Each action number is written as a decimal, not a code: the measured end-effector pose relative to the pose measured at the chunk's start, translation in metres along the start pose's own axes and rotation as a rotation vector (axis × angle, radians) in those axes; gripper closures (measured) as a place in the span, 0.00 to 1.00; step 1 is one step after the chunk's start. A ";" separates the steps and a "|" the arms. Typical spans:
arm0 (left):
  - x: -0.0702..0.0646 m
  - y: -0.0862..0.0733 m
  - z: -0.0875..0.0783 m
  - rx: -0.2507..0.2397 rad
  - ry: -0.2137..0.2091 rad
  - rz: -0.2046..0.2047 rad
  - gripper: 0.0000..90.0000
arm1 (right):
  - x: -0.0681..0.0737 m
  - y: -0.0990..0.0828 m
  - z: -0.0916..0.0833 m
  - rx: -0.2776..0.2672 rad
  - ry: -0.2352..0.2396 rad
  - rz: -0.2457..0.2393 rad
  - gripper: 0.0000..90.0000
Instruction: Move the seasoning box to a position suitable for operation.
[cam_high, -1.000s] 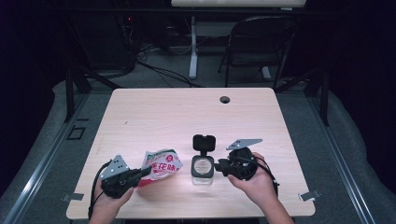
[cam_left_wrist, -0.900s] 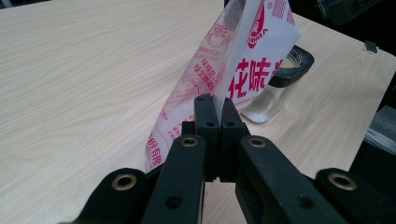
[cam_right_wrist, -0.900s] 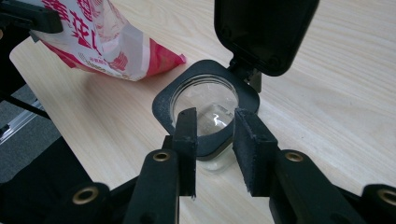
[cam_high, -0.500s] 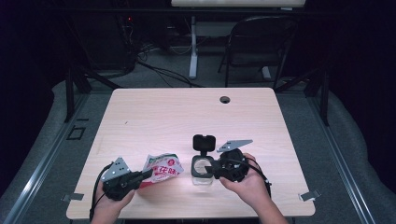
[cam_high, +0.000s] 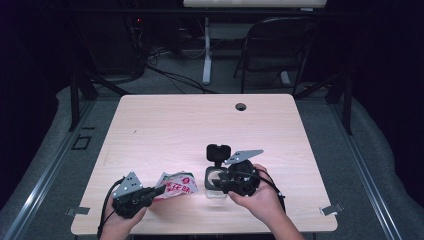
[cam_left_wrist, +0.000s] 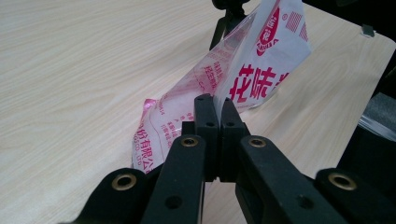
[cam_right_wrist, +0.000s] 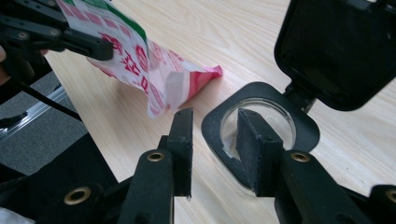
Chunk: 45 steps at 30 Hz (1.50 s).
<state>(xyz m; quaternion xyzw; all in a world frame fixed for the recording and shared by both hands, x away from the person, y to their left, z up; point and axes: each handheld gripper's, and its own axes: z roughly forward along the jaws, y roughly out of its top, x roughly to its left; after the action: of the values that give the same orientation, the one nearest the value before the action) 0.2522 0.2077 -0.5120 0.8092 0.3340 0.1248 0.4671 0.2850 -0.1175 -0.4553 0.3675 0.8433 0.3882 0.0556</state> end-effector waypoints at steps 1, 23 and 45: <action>-0.001 0.000 0.001 0.002 -0.002 -0.002 1.00 | 0.001 0.001 0.000 -0.002 0.001 -0.003 0.75; -0.002 -0.003 0.003 0.016 -0.003 0.003 1.00 | 0.013 0.013 0.015 0.011 0.039 -0.041 0.75; -0.002 -0.003 0.003 0.017 -0.010 0.003 1.00 | 0.025 0.024 0.032 0.031 0.089 -0.079 0.76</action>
<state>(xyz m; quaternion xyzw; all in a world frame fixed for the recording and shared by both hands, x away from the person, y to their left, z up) 0.2516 0.2051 -0.5157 0.8142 0.3317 0.1184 0.4616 0.2929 -0.0716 -0.4561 0.3172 0.8647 0.3885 0.0273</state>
